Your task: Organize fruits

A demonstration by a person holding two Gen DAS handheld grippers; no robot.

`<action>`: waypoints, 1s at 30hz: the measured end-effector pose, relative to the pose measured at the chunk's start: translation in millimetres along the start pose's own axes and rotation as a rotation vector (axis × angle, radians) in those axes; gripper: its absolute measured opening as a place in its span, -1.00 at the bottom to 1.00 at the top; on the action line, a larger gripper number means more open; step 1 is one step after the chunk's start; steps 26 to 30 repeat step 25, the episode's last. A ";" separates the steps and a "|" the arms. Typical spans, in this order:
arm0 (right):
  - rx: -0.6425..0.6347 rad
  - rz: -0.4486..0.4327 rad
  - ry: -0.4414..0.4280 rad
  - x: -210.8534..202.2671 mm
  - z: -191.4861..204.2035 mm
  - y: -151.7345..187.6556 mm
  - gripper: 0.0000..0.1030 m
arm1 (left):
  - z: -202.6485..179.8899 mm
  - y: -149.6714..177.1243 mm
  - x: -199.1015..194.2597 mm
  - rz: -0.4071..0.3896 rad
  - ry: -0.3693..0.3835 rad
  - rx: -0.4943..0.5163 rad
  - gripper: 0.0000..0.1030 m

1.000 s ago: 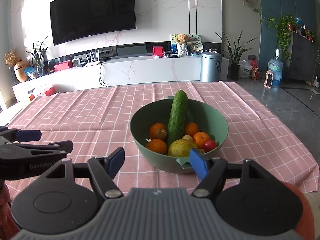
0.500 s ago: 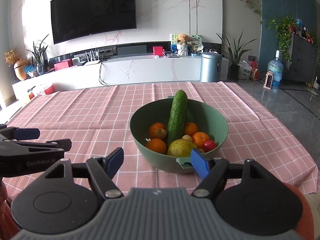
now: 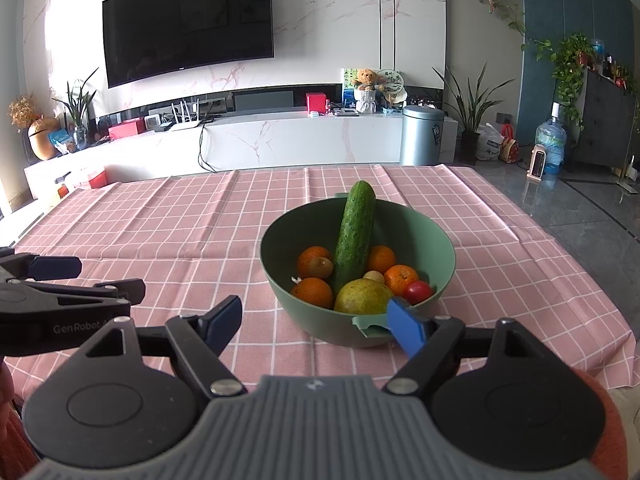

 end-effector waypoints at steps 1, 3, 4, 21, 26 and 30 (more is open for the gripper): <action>-0.001 0.001 0.000 0.1 0.2 0.0 0.48 | -0.1 0.0 -0.4 0.000 0.001 0.000 0.65; -0.003 0.001 0.000 0.0 0.0 0.1 0.48 | 0.2 -0.1 -0.3 0.001 0.002 -0.002 0.65; -0.004 0.001 0.000 0.1 0.0 0.4 0.48 | 0.2 0.0 -0.3 0.001 0.002 -0.002 0.65; -0.011 0.008 0.001 1.5 2.3 0.2 0.54 | -1.2 -2.3 -3.1 -0.022 0.013 0.013 0.65; -0.011 0.010 0.002 2.1 2.4 0.1 0.54 | 0.1 -2.6 -3.9 -0.031 0.017 0.005 0.65; -0.011 0.010 0.002 2.1 2.4 0.1 0.54 | 0.1 -2.6 -3.9 -0.031 0.017 0.005 0.65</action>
Point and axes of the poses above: each gripper's, at about its wrist camera, not at the fingertips, and x roughly the way its jaws point, z to its left, y to its underside, the point moved 2 cm from there along x, roughly the way its jaws point, and after that the axes turned 3 degrees about -x, right-handed, at the moved point
